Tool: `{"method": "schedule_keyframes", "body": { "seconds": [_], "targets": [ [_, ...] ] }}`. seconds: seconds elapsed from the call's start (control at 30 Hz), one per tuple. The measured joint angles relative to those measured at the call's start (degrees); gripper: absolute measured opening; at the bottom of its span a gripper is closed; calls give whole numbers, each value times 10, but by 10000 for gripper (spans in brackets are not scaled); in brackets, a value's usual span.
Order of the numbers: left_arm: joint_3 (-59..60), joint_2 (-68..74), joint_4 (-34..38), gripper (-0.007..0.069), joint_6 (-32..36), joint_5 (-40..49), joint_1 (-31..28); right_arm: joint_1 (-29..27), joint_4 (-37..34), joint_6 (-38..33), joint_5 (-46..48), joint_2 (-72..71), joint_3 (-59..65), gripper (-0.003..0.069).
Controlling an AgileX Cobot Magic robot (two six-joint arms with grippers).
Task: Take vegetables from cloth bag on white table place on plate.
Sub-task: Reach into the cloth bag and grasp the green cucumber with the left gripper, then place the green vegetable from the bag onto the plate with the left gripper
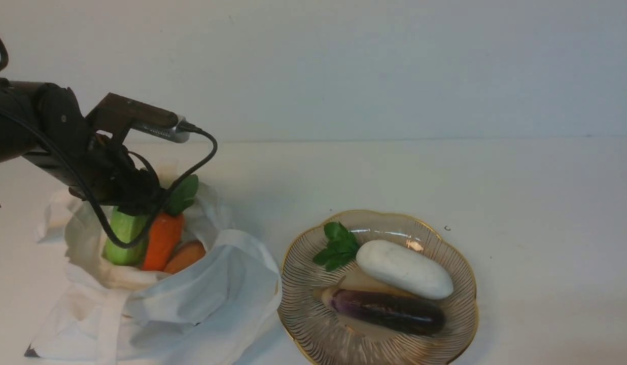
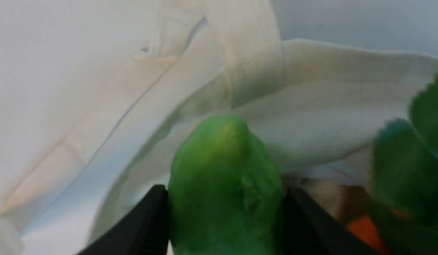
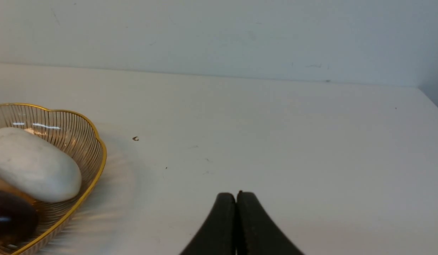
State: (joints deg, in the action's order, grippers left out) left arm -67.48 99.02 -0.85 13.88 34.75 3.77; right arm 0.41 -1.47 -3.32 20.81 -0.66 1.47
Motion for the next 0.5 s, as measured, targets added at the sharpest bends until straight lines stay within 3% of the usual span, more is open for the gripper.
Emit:
{"method": "schedule_keyframes", "body": {
  "seconds": [0.33, 0.5],
  "targets": [
    [0, -118, -9, 363, 0, 14, 4, 0, 0, 0, 0, 0, 0, -15],
    [0, -200, 81, 363, 4, 27, 57, 0, 0, 0, 0, 0, 0, -15]
  ]
}}
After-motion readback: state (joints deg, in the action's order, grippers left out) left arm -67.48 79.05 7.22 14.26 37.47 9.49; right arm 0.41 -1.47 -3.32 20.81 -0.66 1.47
